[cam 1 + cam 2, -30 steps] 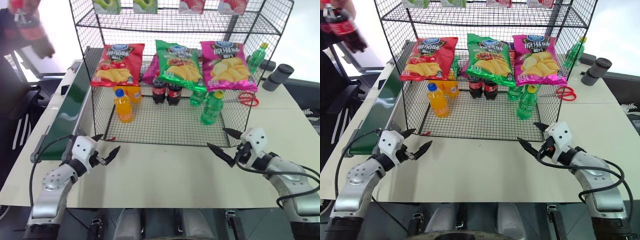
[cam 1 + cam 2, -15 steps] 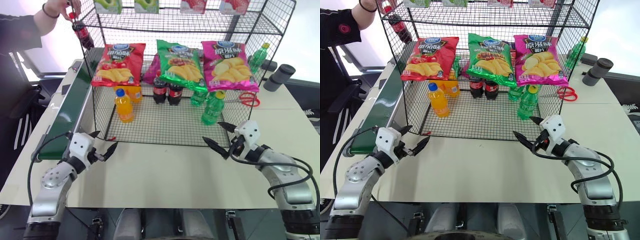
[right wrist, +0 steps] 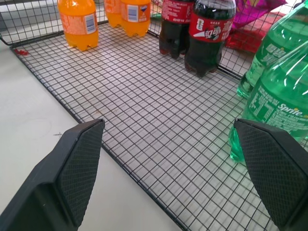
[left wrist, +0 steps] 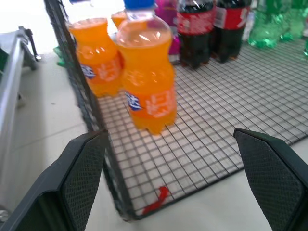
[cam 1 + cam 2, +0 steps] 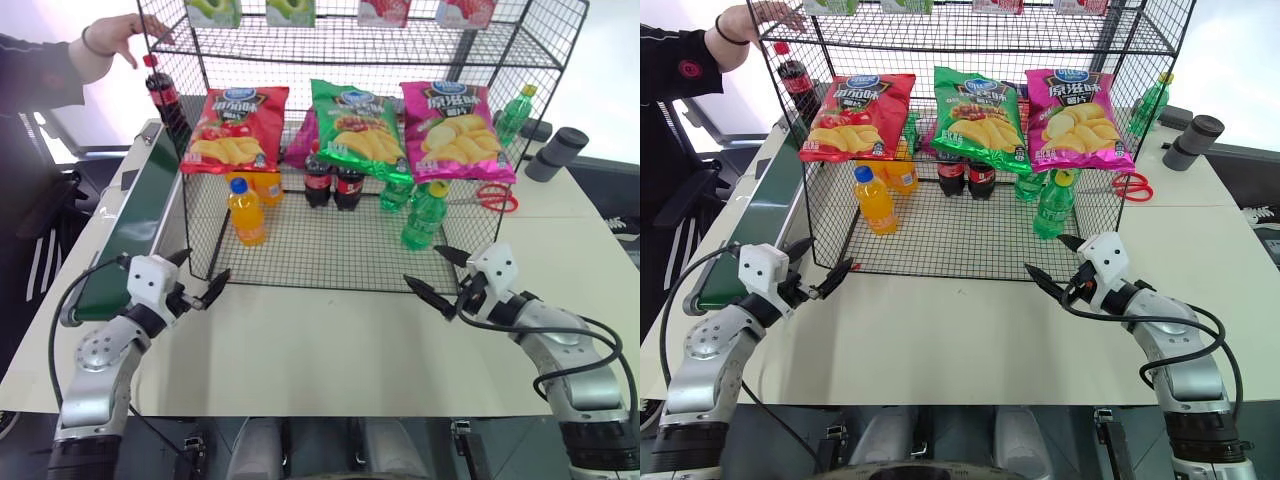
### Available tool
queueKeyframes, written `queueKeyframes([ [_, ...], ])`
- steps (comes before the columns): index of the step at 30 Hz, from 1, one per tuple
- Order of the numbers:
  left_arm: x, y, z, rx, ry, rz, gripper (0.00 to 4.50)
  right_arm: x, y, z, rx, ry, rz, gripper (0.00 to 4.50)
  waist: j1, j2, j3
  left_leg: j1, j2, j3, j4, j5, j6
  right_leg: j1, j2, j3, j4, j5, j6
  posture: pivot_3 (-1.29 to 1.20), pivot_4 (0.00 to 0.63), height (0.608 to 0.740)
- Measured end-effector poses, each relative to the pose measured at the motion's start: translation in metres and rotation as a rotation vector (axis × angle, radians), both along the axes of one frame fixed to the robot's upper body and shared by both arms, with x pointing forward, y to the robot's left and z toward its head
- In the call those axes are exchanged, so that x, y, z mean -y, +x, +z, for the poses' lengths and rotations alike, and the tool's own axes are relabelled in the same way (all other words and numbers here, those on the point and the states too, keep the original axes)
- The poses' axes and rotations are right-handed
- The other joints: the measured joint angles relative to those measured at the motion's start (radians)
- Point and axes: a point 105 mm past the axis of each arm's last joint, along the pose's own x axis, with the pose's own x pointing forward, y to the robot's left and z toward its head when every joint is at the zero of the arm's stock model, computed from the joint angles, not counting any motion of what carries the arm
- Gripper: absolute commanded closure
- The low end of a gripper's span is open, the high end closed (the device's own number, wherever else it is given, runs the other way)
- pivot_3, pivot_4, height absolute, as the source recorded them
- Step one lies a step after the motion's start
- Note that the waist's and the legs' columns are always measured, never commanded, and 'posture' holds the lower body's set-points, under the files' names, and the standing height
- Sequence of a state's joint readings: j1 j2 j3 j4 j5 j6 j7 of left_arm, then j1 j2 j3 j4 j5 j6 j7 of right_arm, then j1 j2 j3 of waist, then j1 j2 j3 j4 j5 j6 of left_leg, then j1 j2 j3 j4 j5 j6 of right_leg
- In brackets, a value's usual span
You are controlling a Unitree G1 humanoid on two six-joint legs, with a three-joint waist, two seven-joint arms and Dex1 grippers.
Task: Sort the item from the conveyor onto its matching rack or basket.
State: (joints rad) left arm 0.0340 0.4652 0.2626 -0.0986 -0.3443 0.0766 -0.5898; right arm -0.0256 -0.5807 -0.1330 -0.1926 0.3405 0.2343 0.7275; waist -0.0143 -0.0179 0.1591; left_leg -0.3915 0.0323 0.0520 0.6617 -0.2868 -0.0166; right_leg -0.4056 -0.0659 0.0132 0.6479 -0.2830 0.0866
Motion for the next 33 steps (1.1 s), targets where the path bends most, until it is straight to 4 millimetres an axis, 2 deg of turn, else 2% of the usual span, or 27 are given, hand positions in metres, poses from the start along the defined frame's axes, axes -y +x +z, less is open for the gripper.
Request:
queueKeyframes([
  [8,-0.056,-0.004,0.015,0.088,-0.098,0.329,0.00,-0.008,-0.001,-0.003,-0.011,0.016,0.025,0.02,0.002,0.000,0.000,0.000,0.000,0.000,0.000,0.000,0.000,0.000,0.000,0.000,0.000,0.000,0.000,0.00,0.150,0.740],
  [13,-0.090,-0.008,0.007,0.074,-0.147,0.527,0.00,-0.031,-0.003,-0.004,-0.016,0.054,0.096,0.02,0.001,0.000,0.000,0.000,0.000,0.000,0.000,0.000,0.000,0.000,0.000,-0.001,0.000,0.001,0.001,0.00,0.150,0.740],
  [20,-0.094,-0.003,-0.001,0.048,-0.152,0.551,0.00,-0.071,-0.009,0.002,-0.004,0.106,0.198,0.02,0.002,-0.001,0.000,0.000,0.000,0.000,0.000,0.000,0.000,0.000,0.000,-0.001,0.000,0.000,0.001,0.00,0.150,0.740],
  [27,-0.093,0.006,-0.002,0.044,-0.137,0.552,0.00,-0.096,-0.018,0.011,0.013,0.134,0.263,0.02,0.001,-0.001,0.000,0.000,0.000,0.000,0.000,0.000,0.000,0.000,0.000,-0.001,0.000,0.000,0.001,0.00,0.150,0.740],
  [33,-0.091,0.011,-0.004,0.044,-0.134,0.546,0.00,-0.101,-0.020,0.012,0.015,0.135,0.272,0.02,0.000,-0.001,0.000,-0.001,0.000,0.000,0.000,0.000,0.000,-0.001,-0.001,-0.001,0.000,0.000,0.000,0.00,0.150,0.740],
])
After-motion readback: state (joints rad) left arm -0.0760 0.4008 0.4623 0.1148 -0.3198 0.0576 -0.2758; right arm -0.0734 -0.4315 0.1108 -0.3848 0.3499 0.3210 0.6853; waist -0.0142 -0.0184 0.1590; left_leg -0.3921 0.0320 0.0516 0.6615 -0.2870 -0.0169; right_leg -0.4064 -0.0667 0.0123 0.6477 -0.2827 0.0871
